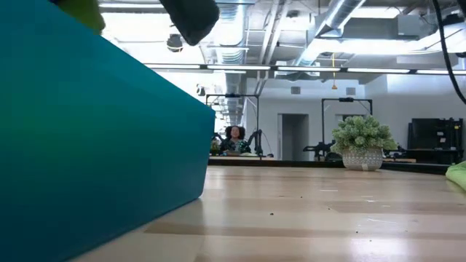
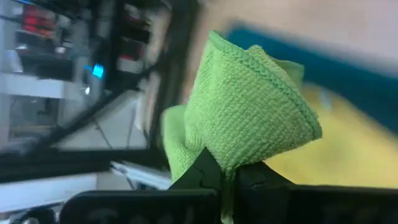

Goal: Fold microfiber towels
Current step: Stack the top right green microfiber towel on top of the yellow microfiber towel in the blue bin

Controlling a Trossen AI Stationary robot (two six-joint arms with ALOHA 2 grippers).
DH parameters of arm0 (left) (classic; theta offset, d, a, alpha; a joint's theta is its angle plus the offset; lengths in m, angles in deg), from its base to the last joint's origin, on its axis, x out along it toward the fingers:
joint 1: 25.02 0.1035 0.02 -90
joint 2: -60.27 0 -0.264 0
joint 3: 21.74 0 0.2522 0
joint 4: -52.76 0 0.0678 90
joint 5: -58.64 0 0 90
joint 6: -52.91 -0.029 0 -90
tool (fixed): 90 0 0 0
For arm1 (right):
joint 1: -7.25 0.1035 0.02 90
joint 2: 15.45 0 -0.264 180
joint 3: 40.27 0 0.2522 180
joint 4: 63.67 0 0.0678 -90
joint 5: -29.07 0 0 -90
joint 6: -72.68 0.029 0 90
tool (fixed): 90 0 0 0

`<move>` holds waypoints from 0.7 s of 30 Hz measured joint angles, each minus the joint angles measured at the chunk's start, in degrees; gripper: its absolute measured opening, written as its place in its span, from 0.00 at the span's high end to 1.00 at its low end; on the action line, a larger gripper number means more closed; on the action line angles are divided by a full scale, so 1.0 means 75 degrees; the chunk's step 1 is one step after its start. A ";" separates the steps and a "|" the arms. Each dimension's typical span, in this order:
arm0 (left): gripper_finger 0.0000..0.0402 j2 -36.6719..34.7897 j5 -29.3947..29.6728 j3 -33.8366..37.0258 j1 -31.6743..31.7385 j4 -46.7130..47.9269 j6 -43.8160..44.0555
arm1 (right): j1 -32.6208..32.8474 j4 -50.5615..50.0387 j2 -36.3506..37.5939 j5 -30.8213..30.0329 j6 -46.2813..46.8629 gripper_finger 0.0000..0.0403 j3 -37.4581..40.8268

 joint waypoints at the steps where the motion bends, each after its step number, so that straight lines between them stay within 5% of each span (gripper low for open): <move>1: 1.00 -0.0072 -0.0061 0.0000 0.0000 -0.0003 0.0054 | 0.0117 -0.0120 -0.0095 -0.0074 0.0286 0.94 -0.0003; 10: 1.00 -0.0138 -0.0753 0.0000 0.0000 0.0007 0.0402 | 0.0423 -0.0625 -0.0307 -0.0042 0.1145 0.90 -0.0035; 15: 1.00 -0.0139 -0.1760 0.0000 0.0000 0.0097 0.0528 | 0.0425 -0.1303 -0.0266 0.0747 0.0961 0.79 -0.0035; 21: 1.00 -0.0139 -0.1787 0.0000 0.0000 0.0180 0.0537 | 0.0286 -0.1633 -0.0260 0.1511 0.0874 0.61 -0.0241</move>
